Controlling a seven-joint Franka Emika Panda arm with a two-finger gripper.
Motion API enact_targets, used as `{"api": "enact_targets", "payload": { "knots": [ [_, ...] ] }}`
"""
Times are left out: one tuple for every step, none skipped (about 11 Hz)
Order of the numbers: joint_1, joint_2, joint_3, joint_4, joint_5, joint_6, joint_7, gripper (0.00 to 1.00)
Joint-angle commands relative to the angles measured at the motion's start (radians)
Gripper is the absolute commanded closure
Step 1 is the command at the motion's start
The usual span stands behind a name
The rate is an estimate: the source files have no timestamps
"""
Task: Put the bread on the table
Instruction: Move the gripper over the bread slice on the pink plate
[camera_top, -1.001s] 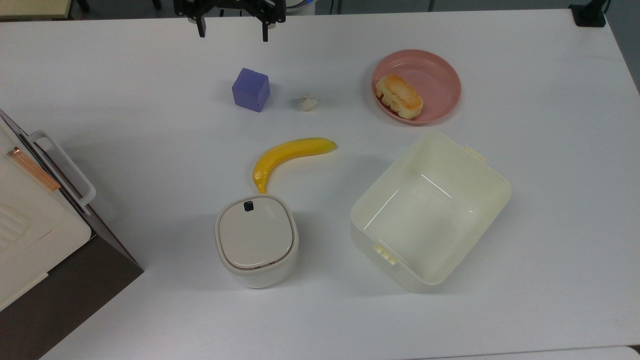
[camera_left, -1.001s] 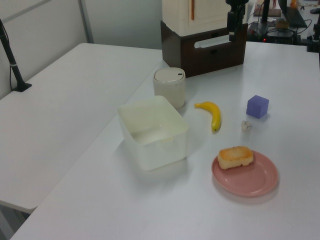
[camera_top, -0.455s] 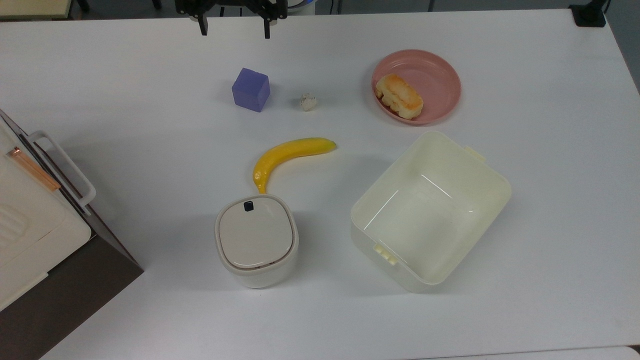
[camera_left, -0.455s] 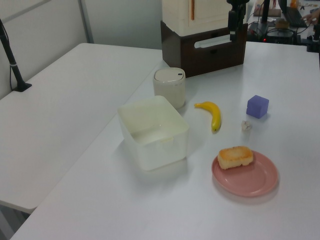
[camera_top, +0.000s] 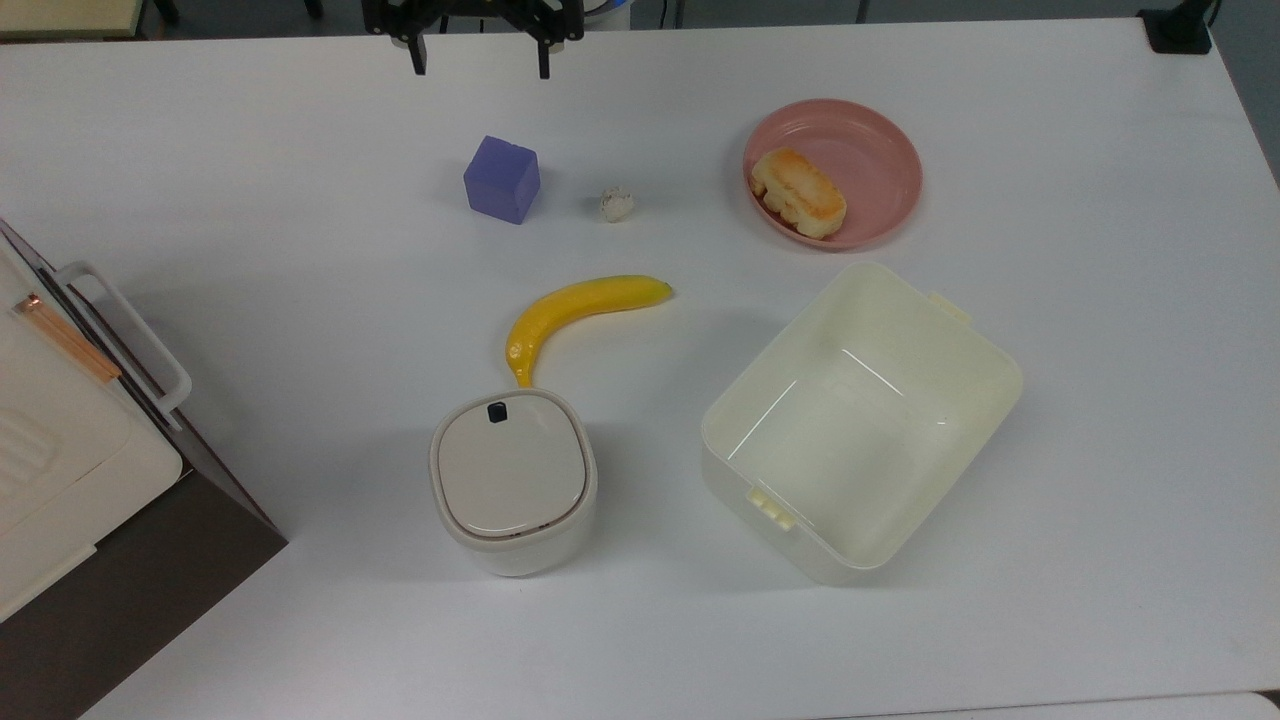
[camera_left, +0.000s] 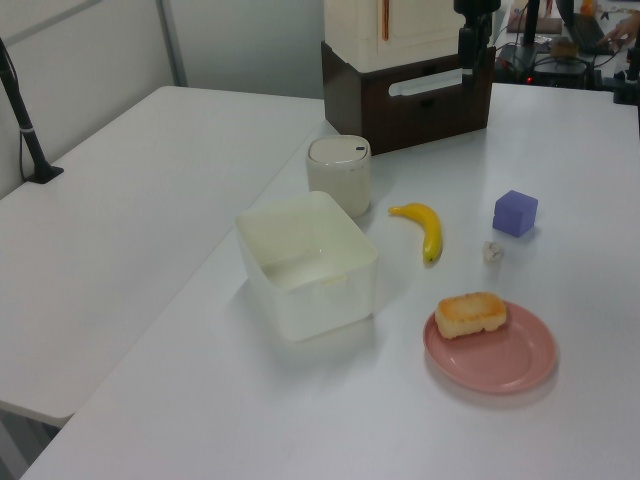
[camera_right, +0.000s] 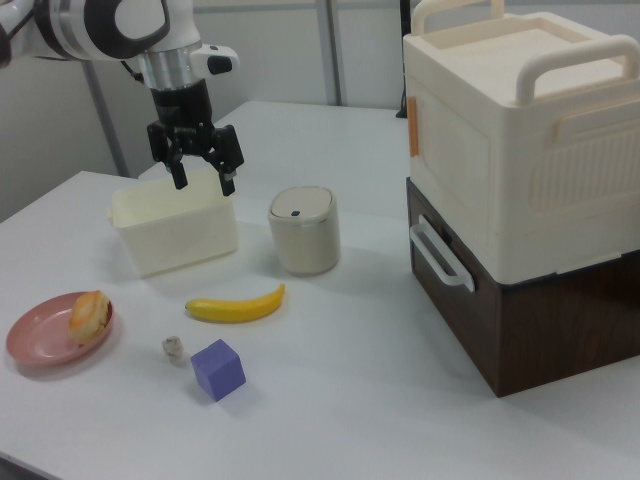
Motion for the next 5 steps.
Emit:
{"api": "enact_targets", "payload": {
  "knots": [
    [0.014, -0.104, 0.071, -0.141, 0.001, -0.007, -0.012, 0.00],
    [0.014, -0.130, 0.129, -0.201, -0.029, -0.005, -0.021, 0.00],
    [0.016, -0.139, 0.186, -0.256, -0.068, -0.004, -0.023, 0.00],
    [0.016, -0.138, 0.249, -0.287, -0.080, -0.002, -0.023, 0.00],
    [0.016, -0.136, 0.307, -0.320, -0.082, -0.001, -0.023, 0.00]
  ]
}}
